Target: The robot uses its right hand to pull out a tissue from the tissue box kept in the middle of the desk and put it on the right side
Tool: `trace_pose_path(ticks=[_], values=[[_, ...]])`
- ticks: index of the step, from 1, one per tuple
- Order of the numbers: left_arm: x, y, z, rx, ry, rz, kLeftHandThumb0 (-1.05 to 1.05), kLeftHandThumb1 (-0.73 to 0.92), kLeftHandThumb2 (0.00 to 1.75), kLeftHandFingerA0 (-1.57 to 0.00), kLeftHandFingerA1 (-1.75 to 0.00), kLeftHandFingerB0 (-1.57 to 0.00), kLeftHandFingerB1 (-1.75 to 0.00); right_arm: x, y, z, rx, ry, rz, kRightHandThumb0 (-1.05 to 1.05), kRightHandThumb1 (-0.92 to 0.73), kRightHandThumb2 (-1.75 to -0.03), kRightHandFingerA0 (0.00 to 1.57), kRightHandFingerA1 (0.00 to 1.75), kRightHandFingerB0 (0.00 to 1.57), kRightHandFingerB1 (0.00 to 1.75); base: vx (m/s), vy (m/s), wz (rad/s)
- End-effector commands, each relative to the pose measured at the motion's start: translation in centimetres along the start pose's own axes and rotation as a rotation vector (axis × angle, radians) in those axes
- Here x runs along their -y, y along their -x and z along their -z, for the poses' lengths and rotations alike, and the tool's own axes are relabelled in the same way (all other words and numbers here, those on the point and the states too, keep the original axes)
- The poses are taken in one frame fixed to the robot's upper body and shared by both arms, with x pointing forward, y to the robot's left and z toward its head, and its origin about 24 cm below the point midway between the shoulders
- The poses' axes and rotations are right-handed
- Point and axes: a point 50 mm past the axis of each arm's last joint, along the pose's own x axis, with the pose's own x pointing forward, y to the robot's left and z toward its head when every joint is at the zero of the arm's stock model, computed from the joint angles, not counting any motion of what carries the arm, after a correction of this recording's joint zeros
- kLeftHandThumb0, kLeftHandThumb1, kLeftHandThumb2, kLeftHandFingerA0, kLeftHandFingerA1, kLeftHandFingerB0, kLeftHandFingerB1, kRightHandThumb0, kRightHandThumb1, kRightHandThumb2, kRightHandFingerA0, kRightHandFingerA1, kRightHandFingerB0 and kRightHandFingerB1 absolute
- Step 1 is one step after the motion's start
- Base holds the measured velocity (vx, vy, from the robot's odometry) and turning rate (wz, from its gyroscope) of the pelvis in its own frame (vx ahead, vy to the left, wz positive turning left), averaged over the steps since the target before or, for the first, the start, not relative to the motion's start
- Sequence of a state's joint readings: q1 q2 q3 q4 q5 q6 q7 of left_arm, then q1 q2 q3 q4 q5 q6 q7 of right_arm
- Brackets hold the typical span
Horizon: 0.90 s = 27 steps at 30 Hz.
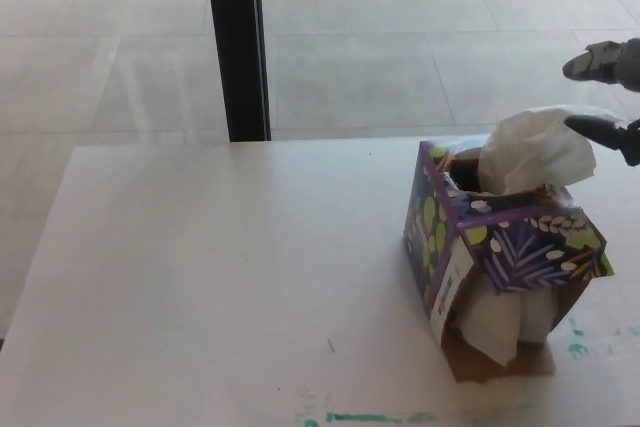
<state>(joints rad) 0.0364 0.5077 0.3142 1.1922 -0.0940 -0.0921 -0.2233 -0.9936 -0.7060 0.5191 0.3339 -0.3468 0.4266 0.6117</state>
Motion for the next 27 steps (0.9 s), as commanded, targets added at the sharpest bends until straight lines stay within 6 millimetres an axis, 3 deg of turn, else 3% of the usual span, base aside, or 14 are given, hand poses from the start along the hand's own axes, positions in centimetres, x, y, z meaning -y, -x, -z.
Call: trace_pose_path(ticks=[1, 4, 5, 11, 12, 13, 16, 17, 20, 21, 22, 25, 26, 27], values=[[-0.7, 0.2, -0.2, 0.017, -0.029, -0.011, -0.87, 0.9, 1.02, -0.83, -1.07, -0.57, -0.96, -0.3, -0.1, -0.5, 0.024, 0.038, -0.027, -0.87, -0.65, -1.06, 0.06, 0.45, 0.0, 0.19, 0.0, 0.0, 0.0], [-0.6, 0.1, -0.2, 0.012, -0.015, -0.01, -0.85, 0.91, 1.01, -0.8, -1.07, -0.54, -0.95, -0.6, -0.4, -0.3, 0.004, 0.04, -0.031, -0.98, -0.7, -1.08, 0.03, 0.51, 0.09, 0.08, 0.0, 0.0, 0.0], [-0.5, 0.1, -0.2, 0.011, -0.015, -0.011, -0.84, 0.89, 1.03, -0.8, -1.07, -0.54, -0.95, -0.7, -0.5, -0.3, 0.003, 0.047, -0.029, -0.92, -0.68, -0.81, 0.13, 0.54, 0.02, 0.15, 0.0, 0.0, 0.0], [-0.4, 0.1, -0.1, 0.013, -0.018, -0.011, -0.87, 0.89, 1.02, -0.81, -1.07, -0.55, -0.95, -1.6, -1.5, 0.5, -0.026, 0.096, 0.006, -0.79, -0.59, -0.98, 0.25, 0.66, 0.04, 0.21, 0.0, 0.0, 0.0], [-0.4, 0.1, -0.1, 0.018, -0.024, -0.008, -0.86, 0.88, 1.03, -0.8, -1.07, -0.56, -0.96, -1.7, -1.6, 0.7, -0.039, 0.106, 0.003, -0.81, -0.76, -0.63, 0.27, 0.74, 0.0, 0.26, 0.0, 0.0, 0.0], [-0.4, 0.1, -0.1, 0.018, -0.038, -0.005, -0.86, 0.89, 1.04, -0.8, -1.05, -0.57, -0.95, -1.9, -1.8, 1.0, -0.065, 0.128, 0.002, -0.81, -0.59, -0.97, 0.31, 0.71, 0.06, 0.2, 0.0, 0.0, 0.0], [-0.3, 0.0, -0.4, 0.026, -0.038, 0.001, -0.86, 0.88, 1.04, -0.8, -1.06, -0.57, -0.96, -1.8, -1.9, 1.3, -0.092, 0.159, 0.008, -0.8, -0.59, -0.96, 0.36, 0.73, 0.06, 0.19, 0.0, 0.0, 0.0], [-0.3, 0.0, -0.5, 0.024, -0.042, 0.001, -0.85, 0.9, 1.03, -0.8, -1.04, -0.55, -0.94, -1.8, -2.0, 1.5, -0.096, 0.181, 0.005, -0.74, -0.73, -0.63, 0.5, 0.82, 0.05, 0.24, 0.0, 0.0, 0.0], [-0.3, 0.0, -0.4, 0.012, -0.028, -0.002, -0.84, 0.89, 1.01, -0.82, -1.06, -0.55, -0.94, -1.9, -2.0, 1.6, -0.095, 0.198, 0.002, -0.75, -0.72, -0.63, 0.6, 0.89, 0.1, 0.24, 0.0, 0.0, 0.0], [-0.2, 0.0, -0.2, 0.009, -0.029, -0.001, -0.84, 0.9, 1.01, -0.8, -1.05, -0.55, -0.94, -2.1, -1.9, 1.6, -0.082, 0.185, 0.006, -0.73, -0.57, -0.94, 0.6, 0.79, 0.06, 0.36, 0.0, 0.0, 0.0], [-0.2, 0.1, -0.1, 0.01, -0.039, -0.002, -0.84, 0.9, 1.01, -0.82, -1.04, -0.55, -0.93, -2.3, -1.8, 1.5, -0.073, 0.177, 0.009, -0.7, -0.71, -0.62, 0.62, 0.75, 0.15, 0.28, 0.0, 0.0, 0.0], [-0.2, 0.1, 0.1, 0.003, -0.049, -0.001, -0.85, 0.9, 1.0, -0.81, -1.03, -0.56, -0.93, -3.0, -2.0, 0.9, -0.028, 0.171, 0.046, -0.65, -0.56, -0.89, 0.66, 0.86, 0.19, 0.44, 0.0, 0.0, 0.0], [-0.1, 0.1, 0.2, 0.011, -0.074, 0.003, -0.84, 0.9, 1.01, -0.81, -1.03, -0.56, -0.93, -3.2, -1.9, 0.7, -0.018, 0.173, 0.045, -0.59, -0.71, -0.61, 0.67, 0.99, 0.26, 0.3, 0.0, 0.0, 0.0], [-0.1, 0.1, 0.2, 0.01, -0.051, 0.004, -0.85, 0.89, 1.01, -0.8, -1.04, -0.56, -0.93, -3.3, -2.0, 0.4, -0.016, 0.176, 0.043, -0.62, -0.57, -0.88, 0.67, 0.91, 0.18, 0.44, 0.0, 0.0, 0.0]])
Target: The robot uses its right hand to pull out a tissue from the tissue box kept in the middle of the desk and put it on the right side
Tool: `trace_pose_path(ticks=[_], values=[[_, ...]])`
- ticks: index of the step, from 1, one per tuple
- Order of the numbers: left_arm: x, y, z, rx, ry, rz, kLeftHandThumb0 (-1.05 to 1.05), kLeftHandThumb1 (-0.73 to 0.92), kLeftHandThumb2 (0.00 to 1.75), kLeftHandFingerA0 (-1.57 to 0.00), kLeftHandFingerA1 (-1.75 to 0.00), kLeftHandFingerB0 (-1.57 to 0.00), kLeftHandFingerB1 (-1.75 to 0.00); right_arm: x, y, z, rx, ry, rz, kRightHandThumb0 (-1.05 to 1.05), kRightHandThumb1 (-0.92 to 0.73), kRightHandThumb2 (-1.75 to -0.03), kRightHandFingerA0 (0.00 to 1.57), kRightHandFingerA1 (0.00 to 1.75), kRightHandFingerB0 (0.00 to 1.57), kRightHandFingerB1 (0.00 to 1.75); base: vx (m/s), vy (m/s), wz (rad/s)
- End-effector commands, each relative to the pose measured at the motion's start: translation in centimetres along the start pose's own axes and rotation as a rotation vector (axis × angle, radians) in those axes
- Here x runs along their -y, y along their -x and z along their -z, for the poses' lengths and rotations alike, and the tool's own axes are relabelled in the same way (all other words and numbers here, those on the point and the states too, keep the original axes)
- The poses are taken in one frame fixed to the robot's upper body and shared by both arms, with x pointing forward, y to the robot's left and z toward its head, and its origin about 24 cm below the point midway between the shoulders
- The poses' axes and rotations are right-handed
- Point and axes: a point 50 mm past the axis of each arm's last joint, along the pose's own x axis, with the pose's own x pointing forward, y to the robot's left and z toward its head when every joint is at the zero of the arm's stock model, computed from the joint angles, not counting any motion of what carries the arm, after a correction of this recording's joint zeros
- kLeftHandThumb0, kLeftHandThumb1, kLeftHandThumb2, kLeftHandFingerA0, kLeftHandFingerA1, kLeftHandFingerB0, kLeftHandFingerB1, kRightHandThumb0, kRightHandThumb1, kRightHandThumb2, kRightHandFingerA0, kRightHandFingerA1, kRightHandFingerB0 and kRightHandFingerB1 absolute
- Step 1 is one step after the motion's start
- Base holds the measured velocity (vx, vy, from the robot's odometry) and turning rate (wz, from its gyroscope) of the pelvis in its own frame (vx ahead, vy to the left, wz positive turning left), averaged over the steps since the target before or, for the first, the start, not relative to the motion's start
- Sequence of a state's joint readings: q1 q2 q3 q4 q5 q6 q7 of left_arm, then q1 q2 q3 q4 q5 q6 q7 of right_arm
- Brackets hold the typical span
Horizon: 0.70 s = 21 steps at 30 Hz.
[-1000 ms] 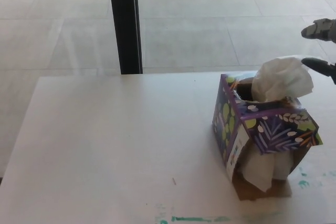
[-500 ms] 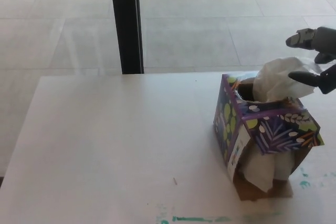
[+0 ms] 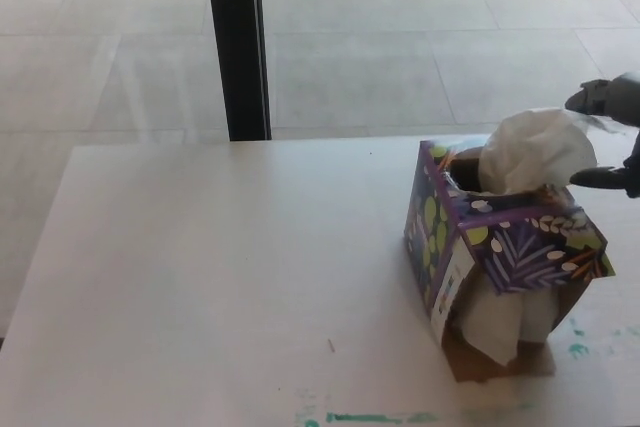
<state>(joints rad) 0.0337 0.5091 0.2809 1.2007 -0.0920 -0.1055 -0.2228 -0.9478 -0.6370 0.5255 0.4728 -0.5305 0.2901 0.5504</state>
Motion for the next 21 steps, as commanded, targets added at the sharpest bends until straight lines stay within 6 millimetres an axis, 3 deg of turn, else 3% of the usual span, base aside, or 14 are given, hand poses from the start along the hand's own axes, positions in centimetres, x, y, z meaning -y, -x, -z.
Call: trace_pose_path(ticks=[1, 5, 6, 7, 8, 11, 12, 15, 16, 17, 19, 21], values=[[-0.4, 0.2, 0.2, 0.009, -0.017, -0.009, -0.85, 0.89, 1.01, -0.8, -1.04, -0.56, -0.93, -0.6, -0.1, -1.0, 0.051, 0.031, 0.064, -0.55, -0.71, -0.62, 0.7, 1.05, 0.28, 0.31, 0.0, 0.0, 0.0], [-0.3, 0.1, -0.2, 0.018, -0.001, -0.004, -0.84, 0.89, 1.02, -0.79, -1.05, -0.54, -0.94, 0.0, 0.4, -2.5, 0.124, 0.037, 0.131, -0.6, -0.71, -0.62, 0.76, 1.03, 0.32, 0.33, 0.0, 0.0, 0.0], [-0.2, 0.0, -0.3, 0.02, 0.001, -0.003, -0.84, 0.9, 1.01, -0.79, -1.05, -0.53, -0.93, 0.1, 0.4, -2.5, 0.126, 0.036, 0.139, -0.67, -0.6, -0.94, 0.75, 0.94, 0.27, 0.49, 0.0, 0.0, 0.0], [-0.2, 0.0, -0.4, 0.021, 0.006, -0.003, -0.84, 0.9, 1.01, -0.79, -1.05, -0.53, -0.93, 0.2, 0.4, -2.7, 0.132, 0.035, 0.148, -0.67, -0.6, -0.94, 0.75, 0.94, 0.27, 0.49, 0.0, 0.0, 0.0], [-0.2, 0.1, -0.5, 0.034, -0.015, 0.001, -0.87, 0.91, 1.02, -0.78, -1.05, -0.55, -0.95, 0.4, 0.4, -3.3, 0.151, 0.021, 0.179, -0.57, -0.73, -0.61, 0.76, 1.06, 0.36, 0.33, 0.0, 0.0, 0.0], [-0.3, 0.0, -0.8, 0.042, -0.011, 0.0, -0.88, 0.9, 1.03, -0.78, -1.06, -0.55, -0.96, 0.6, 0.6, -3.8, 0.168, 0.028, 0.213, -0.55, -0.74, -0.62, 0.78, 1.2, 0.37, 0.35, 0.0, 0.0, 0.0], [-0.3, 0.0, -0.8, 0.043, -0.005, 0.0, -0.89, 0.9, 1.03, -0.77, -1.06, -0.55, -0.97, 0.6, 0.6, -3.8, 0.165, 0.035, 0.215, -0.5, -0.76, -0.63, 0.75, 1.13, 0.39, 0.35, 0.0, 0.0, 0.0], [-0.4, 0.0, -0.9, 0.051, 0.008, -0.001, -0.89, 0.89, 1.03, -0.79, -1.07, -0.55, -0.97, -0.1, 0.4, -3.3, 0.168, 0.046, 0.231, -0.38, -0.76, -0.63, 0.74, 1.2, 0.45, 0.38, 0.0, 0.0, 0.0], [-0.4, 0.0, -1.0, 0.049, 0.01, -0.004, -0.89, 0.9, 1.03, -0.79, -1.07, -0.55, -0.97, -0.4, 0.4, -3.0, 0.173, 0.055, 0.243, -0.31, -0.8, -0.63, 0.73, 1.37, 0.49, 0.4, 0.0, 0.0, 0.0], [-0.4, 0.0, -1.1, 0.056, 0.006, -0.004, -0.88, 0.9, 1.03, -0.79, -1.07, -0.56, -0.97, -0.5, 0.5, -2.9, 0.166, 0.055, 0.241, -0.24, -0.79, -0.67, 0.7, 1.48, 0.63, 0.47, 0.0, 0.0, 0.0], [-0.5, 0.0, -1.1, 0.06, 0.005, -0.005, -0.88, 0.9, 1.03, -0.79, -1.07, -0.56, -0.97, -0.5, 0.5, -2.8, 0.164, 0.055, 0.243, -0.24, -0.79, -0.67, 0.7, 1.48, 0.63, 0.47, 0.0, 0.0, 0.0], [-0.5, -0.1, -1.3, 0.06, 0.025, -0.01, -0.88, 0.9, 1.02, -0.78, -1.07, -0.55, -0.97, -0.1, 0.6, -2.7, 0.12, 0.132, 0.215, -0.31, -0.8, -0.67, 0.74, 1.44, 0.74, 0.48, 0.0, 0.0, 0.0]])
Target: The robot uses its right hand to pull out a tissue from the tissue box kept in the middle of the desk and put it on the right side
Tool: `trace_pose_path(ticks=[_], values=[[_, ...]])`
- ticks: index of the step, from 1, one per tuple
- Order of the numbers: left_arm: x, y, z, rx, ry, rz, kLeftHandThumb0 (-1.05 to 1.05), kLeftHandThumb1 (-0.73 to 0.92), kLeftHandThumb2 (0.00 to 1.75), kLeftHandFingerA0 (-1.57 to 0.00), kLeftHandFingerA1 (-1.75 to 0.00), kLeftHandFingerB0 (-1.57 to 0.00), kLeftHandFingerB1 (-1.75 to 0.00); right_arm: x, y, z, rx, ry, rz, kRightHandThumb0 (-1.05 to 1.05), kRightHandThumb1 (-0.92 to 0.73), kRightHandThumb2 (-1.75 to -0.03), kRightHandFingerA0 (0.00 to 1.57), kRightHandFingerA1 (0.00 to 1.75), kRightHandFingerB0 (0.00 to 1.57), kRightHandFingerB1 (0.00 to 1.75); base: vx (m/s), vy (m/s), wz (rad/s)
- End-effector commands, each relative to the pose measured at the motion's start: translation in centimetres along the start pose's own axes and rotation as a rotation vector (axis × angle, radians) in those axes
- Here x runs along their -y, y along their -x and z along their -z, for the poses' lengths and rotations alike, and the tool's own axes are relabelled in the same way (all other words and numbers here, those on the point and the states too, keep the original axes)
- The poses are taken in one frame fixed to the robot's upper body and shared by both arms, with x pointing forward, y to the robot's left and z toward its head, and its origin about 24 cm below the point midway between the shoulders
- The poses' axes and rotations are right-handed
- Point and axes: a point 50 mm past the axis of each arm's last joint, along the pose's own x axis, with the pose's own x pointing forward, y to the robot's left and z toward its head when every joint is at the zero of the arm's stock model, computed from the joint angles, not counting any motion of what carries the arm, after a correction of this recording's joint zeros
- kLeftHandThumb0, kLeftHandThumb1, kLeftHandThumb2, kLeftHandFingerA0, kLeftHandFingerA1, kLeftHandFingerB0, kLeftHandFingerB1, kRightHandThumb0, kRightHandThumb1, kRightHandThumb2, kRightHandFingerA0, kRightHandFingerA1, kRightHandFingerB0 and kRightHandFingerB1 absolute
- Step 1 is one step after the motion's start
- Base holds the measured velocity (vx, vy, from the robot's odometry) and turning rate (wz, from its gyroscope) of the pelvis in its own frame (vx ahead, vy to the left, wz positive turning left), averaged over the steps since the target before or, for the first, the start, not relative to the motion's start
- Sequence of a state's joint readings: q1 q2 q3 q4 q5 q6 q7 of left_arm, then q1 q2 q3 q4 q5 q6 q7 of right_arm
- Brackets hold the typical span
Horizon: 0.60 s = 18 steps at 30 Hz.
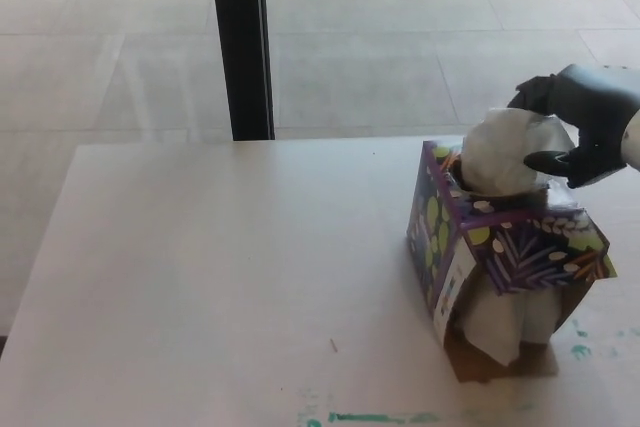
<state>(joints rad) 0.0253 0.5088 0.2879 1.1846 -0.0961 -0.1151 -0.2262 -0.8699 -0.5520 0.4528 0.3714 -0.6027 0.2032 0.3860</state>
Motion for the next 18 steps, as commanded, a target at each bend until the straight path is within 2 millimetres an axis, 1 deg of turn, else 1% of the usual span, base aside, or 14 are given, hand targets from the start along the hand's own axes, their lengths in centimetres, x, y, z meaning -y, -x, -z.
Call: trace_pose_path(ticks=[1, 2, 3, 4, 5, 6, 7, 8, 10, 11, 13, 15, 16, 18], values=[[-0.5, 0.0, -0.6, 0.028, 0.002, -0.01, -0.87, 0.91, 1.03, -0.79, -1.06, -0.54, -0.96, 0.6, 0.4, 0.4, -0.042, 0.139, 0.021, -0.3, -0.76, -0.67, 0.73, 1.47, 0.75, 0.53, 0.0, 0.0, 0.0], [-0.5, 0.0, -0.5, 0.028, -0.003, -0.011, -0.87, 0.91, 1.03, -0.79, -1.06, -0.55, -0.96, 0.5, 0.4, 0.4, -0.048, 0.152, 0.021, -0.33, -0.73, -0.65, 0.72, 1.52, 0.76, 0.63, 0.0, 0.0, 0.0], [-0.5, 0.0, -0.5, 0.026, 0.01, -0.013, -0.87, 0.91, 1.03, -0.79, -1.08, -0.54, -0.97, 0.4, 0.4, 0.5, -0.055, 0.162, 0.012, -0.33, -0.73, -0.66, 0.73, 1.54, 0.71, 0.65, 0.0, 0.0, 0.0], [-0.5, 0.0, -0.5, 0.026, 0.014, -0.012, -0.87, 0.9, 1.04, -0.79, -1.07, -0.54, -0.96, 0.3, 0.5, 0.5, -0.056, 0.166, 0.008, -0.33, -0.73, -0.65, 0.75, 1.62, 0.68, 0.97, 0.0, 0.0, 0.0], [-0.5, 0.0, -0.5, 0.026, 0.011, -0.011, -0.87, 0.9, 1.04, -0.79, -1.07, -0.54, -0.96, 0.2, 0.5, 0.5, -0.055, 0.169, 0.01, -0.33, -0.73, -0.65, 0.75, 1.62, 0.68, 0.97, 0.0, 0.0, 0.0], [-0.5, 0.0, -0.5, 0.027, 0.007, -0.009, -0.87, 0.9, 1.04, -0.79, -1.07, -0.54, -0.96, -0.1, 0.5, 0.7, -0.055, 0.167, 0.009, -0.34, -0.7, -0.63, 0.75, 1.66, 0.66, 1.21, 0.0, 0.0, 0.0], [-0.5, 0.1, -0.5, 0.028, -0.022, -0.01, -0.88, 0.91, 1.04, -0.8, -1.06, -0.56, -0.96, -0.5, 0.5, 0.7, -0.058, 0.172, 0.0, -0.38, -0.68, -0.65, 0.73, 1.61, 0.73, 0.97, 0.0, 0.0, 0.0], [-0.5, 0.1, -0.5, 0.028, -0.022, -0.01, -0.88, 0.91, 1.04, -0.8, -1.06, -0.56, -0.96, -0.5, 0.5, 0.7, -0.058, 0.173, 0.0, -0.38, -0.68, -0.65, 0.73, 1.61, 0.73, 0.97, 0.0, 0.0, 0.0], [-0.5, 0.0, -0.6, 0.029, -0.034, -0.005, -0.9, 0.9, 1.03, -0.77, -1.05, -0.56, -0.96, -1.0, 0.4, 0.6, -0.06, 0.15, -0.028, -0.37, -0.67, -0.64, 0.75, 1.62, 0.78, 0.76, 0.0, 0.0, 0.0], [-0.4, 0.0, -0.6, 0.026, -0.023, -0.003, -0.9, 0.9, 1.03, -0.77, -1.05, -0.56, -0.96, -1.3, 0.4, 0.6, -0.065, 0.148, -0.038, -0.37, -0.67, -0.64, 0.75, 1.62, 0.78, 0.76, 0.0, 0.0, 0.0], [-0.4, 0.0, -0.5, 0.024, -0.012, -0.003, -0.89, 0.89, 1.02, -0.78, -1.06, -0.56, -0.96, -1.5, 0.4, 0.2, -0.048, 0.174, -0.017, -0.35, -0.71, -0.61, 0.81, 1.51, 0.65, 0.46, 0.0, 0.0, 0.0], [-0.4, 0.0, -0.5, 0.023, -0.011, -0.003, -0.89, 0.89, 1.02, -0.78, -1.06, -0.56, -0.96, -1.5, 0.4, 0.1, -0.046, 0.177, -0.014, -0.35, -0.71, -0.61, 0.81, 1.51, 0.65, 0.46, 0.0, 0.0, 0.0], [-0.4, 0.0, -0.6, 0.023, -0.01, -0.002, -0.9, 0.89, 1.02, -0.8, -1.07, -0.57, -0.97, -1.5, 0.5, -0.1, -0.011, 0.169, 0.046, -0.35, -0.73, -0.72, 0.81, 1.58, 0.7, 0.63, 0.0, 0.0, 0.0], [-0.4, 0.0, -0.7, 0.033, -0.017, 0.0, -0.89, 0.9, 1.02, -0.78, -1.06, -0.56, -0.96, -1.4, 0.6, -0.2, -0.005, 0.173, 0.068, -0.37, -0.78, -0.76, 0.77, 1.48, 0.68, 0.66, 0.0, 0.0, 0.0]])
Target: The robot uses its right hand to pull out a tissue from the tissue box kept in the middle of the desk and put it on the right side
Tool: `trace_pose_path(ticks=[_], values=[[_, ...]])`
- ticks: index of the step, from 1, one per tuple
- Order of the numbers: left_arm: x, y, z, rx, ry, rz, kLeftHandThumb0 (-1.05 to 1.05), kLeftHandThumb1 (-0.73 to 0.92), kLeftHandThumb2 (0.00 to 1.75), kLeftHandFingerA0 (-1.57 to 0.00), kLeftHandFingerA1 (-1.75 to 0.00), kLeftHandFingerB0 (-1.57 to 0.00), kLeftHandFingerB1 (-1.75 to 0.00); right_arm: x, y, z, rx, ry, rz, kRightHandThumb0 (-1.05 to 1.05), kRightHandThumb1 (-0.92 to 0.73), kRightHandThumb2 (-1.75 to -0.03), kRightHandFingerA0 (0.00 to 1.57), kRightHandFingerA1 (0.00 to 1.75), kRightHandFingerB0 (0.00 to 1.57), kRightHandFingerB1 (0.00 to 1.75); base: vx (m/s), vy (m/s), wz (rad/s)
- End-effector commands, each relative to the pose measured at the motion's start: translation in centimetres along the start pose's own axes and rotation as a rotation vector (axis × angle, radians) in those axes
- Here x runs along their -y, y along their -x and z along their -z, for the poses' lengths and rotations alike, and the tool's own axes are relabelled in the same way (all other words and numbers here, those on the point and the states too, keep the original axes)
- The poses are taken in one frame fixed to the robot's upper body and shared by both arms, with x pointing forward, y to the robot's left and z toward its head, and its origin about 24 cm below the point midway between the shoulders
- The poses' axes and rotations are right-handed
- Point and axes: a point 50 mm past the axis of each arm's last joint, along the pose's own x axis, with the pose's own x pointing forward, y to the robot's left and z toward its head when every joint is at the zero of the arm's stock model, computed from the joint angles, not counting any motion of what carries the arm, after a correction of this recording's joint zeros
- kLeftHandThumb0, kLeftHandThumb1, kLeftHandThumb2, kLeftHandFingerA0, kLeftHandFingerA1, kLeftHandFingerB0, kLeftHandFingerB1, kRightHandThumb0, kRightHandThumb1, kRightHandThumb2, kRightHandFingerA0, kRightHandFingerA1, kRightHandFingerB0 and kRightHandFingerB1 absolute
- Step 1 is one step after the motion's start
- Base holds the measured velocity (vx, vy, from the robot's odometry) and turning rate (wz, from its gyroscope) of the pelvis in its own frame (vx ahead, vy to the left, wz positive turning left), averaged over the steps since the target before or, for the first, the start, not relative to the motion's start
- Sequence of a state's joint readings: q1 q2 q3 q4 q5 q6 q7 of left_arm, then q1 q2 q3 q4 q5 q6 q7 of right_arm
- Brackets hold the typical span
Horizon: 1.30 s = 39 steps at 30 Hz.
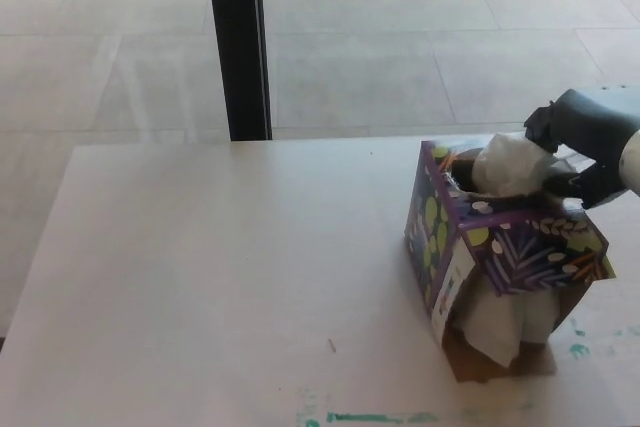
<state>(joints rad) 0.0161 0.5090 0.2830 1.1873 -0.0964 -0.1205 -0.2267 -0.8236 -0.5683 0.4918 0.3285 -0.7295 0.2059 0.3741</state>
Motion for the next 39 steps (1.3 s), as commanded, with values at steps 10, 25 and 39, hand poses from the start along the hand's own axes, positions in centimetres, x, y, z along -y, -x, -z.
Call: trace_pose_path(ticks=[10, 25, 39], values=[[-0.5, 0.1, -0.4, 0.019, -0.014, -0.003, -0.88, 0.9, 1.05, -0.81, -1.07, -0.56, -0.96, 0.9, 0.4, 0.7, 0.111, -0.096, 0.241, -0.31, -0.5, -1.05, 0.85, 1.75, 0.71, 1.52, 0.0, 0.0, 0.0], [-0.6, 0.2, 0.1, 0.004, -0.002, -0.01, -0.87, 0.9, 1.04, -0.73, -1.04, -0.55, -0.95, 5.7, 1.7, 3.7, 0.022, -0.535, 0.782, -0.23, -0.51, -1.19, 0.93, 1.75, 0.77, 1.48, 0.0, 0.0, 0.0], [-0.8, 0.4, 0.9, -0.015, 0.03, -0.018, -0.92, 0.9, 1.01, -0.78, -1.07, -0.55, -0.98, 11.2, 3.7, 7.1, -0.072, -0.686, 1.046, -0.24, -0.46, -1.27, 0.96, 1.75, 0.8, 1.56, 0.0, 0.0, 0.0]])
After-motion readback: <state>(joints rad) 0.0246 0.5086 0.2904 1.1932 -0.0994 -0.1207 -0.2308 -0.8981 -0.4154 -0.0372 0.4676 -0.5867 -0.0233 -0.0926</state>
